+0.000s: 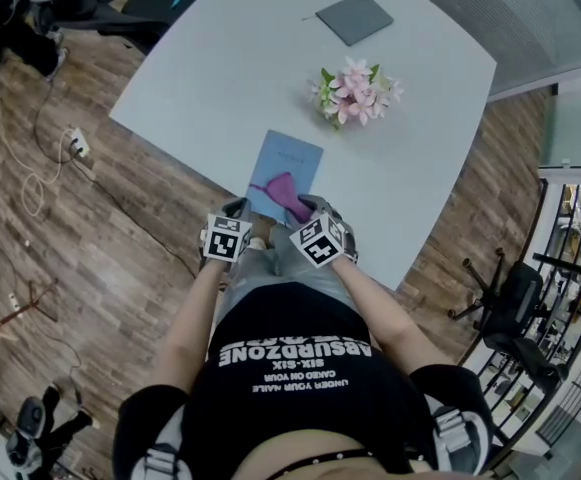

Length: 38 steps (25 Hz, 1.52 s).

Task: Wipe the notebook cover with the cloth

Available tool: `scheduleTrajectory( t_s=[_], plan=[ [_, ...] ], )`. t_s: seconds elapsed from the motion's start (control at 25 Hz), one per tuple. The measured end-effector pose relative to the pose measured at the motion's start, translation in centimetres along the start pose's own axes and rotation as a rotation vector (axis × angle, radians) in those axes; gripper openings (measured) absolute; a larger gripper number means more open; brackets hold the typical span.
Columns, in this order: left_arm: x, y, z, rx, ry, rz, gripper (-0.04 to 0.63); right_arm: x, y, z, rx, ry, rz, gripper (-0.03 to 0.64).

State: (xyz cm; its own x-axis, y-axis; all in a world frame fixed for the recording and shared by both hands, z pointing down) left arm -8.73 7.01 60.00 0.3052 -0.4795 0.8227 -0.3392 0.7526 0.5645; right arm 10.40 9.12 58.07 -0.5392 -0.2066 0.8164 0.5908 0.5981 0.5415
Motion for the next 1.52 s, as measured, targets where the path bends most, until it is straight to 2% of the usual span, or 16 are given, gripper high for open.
scheduleTrajectory(
  t_s=[0.44, 0.84, 1.52],
  plan=[
    [-0.1, 0.0, -0.1, -0.005, -0.002, -0.005, 0.015, 0.1, 0.3, 1.6, 0.034, -0.047, 0.022, 0.135],
    [-0.1, 0.0, -0.1, 0.000, -0.002, -0.005, 0.015, 0.3, 0.2, 1.1, 0.038, -0.083, 0.041, 0.137],
    [-0.1, 0.1, -0.1, 0.001, -0.004, -0.013, 0.015, 0.3, 0.4, 1.2, 0.021, -0.073, 0.018, 0.138]
  ],
)
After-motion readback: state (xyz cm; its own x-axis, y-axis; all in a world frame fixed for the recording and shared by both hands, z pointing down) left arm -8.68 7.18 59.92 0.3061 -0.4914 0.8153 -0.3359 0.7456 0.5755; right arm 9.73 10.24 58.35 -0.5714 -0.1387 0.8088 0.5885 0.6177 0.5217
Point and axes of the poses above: the fingertips, and each gripper's own axes: x forward along the fingers, z to its left, y out of its underside, the point moved 10 cm from there along -x, backward along the fingers, and after that the axes turned 12 degrees about -y, right-handed, at the moved point
